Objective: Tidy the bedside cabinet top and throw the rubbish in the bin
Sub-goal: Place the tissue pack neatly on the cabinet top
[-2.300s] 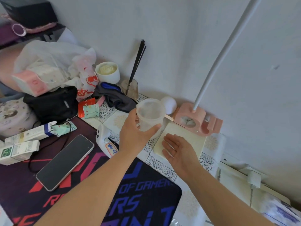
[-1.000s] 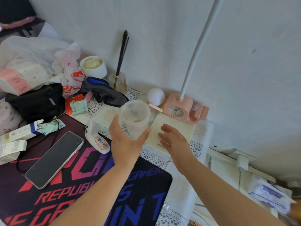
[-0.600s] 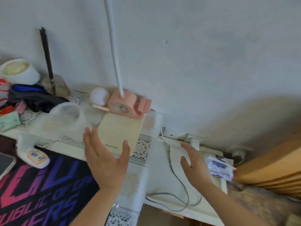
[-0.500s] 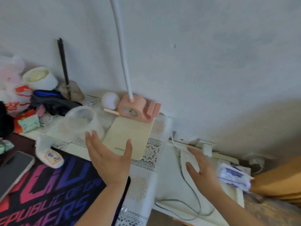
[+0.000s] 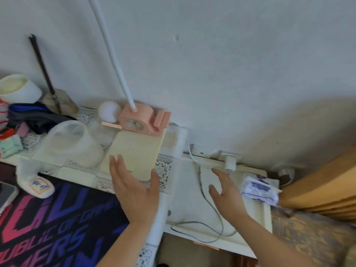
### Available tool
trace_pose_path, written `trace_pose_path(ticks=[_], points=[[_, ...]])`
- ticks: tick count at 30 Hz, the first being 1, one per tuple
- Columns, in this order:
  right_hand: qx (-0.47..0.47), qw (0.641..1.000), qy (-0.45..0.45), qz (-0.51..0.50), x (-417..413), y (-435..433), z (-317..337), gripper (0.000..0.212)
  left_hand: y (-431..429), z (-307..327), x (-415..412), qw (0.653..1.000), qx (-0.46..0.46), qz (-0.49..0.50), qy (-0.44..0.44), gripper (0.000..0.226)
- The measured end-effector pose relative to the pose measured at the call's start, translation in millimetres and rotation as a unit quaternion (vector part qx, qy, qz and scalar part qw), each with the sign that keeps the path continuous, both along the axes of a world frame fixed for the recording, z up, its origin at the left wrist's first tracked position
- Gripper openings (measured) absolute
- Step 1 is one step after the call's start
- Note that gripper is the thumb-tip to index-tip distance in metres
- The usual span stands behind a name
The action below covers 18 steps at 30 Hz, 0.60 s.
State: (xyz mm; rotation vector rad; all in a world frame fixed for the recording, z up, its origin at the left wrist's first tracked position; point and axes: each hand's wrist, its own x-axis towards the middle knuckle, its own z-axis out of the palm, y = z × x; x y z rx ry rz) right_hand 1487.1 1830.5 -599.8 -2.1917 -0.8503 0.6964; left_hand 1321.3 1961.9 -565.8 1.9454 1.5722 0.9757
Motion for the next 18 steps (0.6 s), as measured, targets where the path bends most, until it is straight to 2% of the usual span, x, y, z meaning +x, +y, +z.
trace_pose_path(ticks=[4,8,13,18], points=[[-0.046,0.996,-0.07,0.001,19,-23,-10,0.049,-26,-10,37,0.99,0.014,-0.124,0.071,0.082],[-0.085,0.988,-0.126,-0.025,42,-49,-23,0.051,-50,-30,72,0.959,0.01,-0.23,0.163,0.082],[-0.13,0.978,-0.159,-0.027,71,-82,-41,0.055,-67,-72,100,0.913,-0.055,-0.295,0.275,0.096],[-0.163,0.967,-0.19,-0.04,93,-104,-60,0.062,-82,-100,116,0.882,-0.097,-0.327,0.325,0.096]])
